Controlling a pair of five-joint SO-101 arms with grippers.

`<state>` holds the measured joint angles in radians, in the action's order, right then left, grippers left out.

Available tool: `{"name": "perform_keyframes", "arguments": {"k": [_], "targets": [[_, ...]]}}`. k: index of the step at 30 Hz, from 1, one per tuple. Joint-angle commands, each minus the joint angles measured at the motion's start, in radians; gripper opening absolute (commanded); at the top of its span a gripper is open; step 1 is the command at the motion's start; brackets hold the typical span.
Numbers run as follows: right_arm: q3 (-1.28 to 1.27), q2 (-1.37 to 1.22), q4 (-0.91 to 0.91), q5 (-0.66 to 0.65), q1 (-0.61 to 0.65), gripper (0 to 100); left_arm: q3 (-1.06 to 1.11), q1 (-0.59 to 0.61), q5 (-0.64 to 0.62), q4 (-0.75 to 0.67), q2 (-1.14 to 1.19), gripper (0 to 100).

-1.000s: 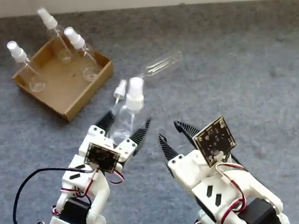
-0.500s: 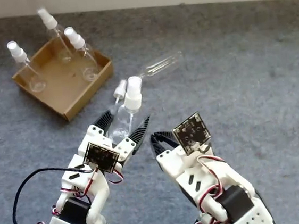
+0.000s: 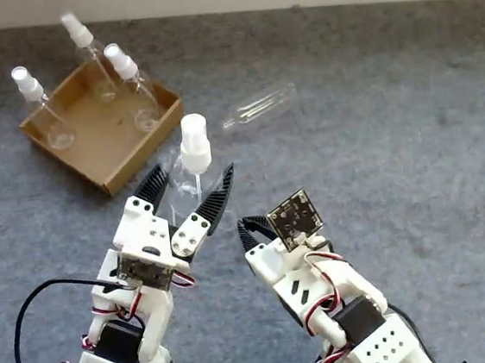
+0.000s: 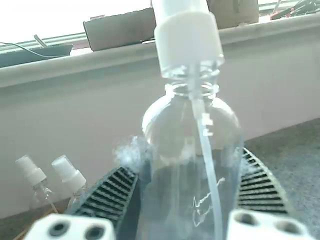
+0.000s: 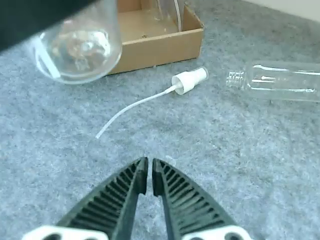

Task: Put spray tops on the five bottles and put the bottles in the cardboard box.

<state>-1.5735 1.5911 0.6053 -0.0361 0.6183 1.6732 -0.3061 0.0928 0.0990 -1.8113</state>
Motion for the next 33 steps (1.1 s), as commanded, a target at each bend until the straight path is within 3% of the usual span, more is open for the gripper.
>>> {"name": "perform_keyframes", "arguments": {"k": [1,16,26,33], "targets": [[0.012,0.010,-0.030,0.000,0.005,0.8,0.019,0.013,-0.002,-0.055,-0.008,15],[-0.064,0.010,-0.038,0.002,0.013,0.8,0.015,0.012,0.000,-0.061,-0.002,15],[-0.254,0.008,-0.360,0.002,0.016,0.8,-0.186,0.013,0.000,-0.054,0.004,15],[-0.278,0.010,-0.361,0.002,0.016,0.8,-0.358,0.005,-0.002,-0.055,0.269,15]]}}
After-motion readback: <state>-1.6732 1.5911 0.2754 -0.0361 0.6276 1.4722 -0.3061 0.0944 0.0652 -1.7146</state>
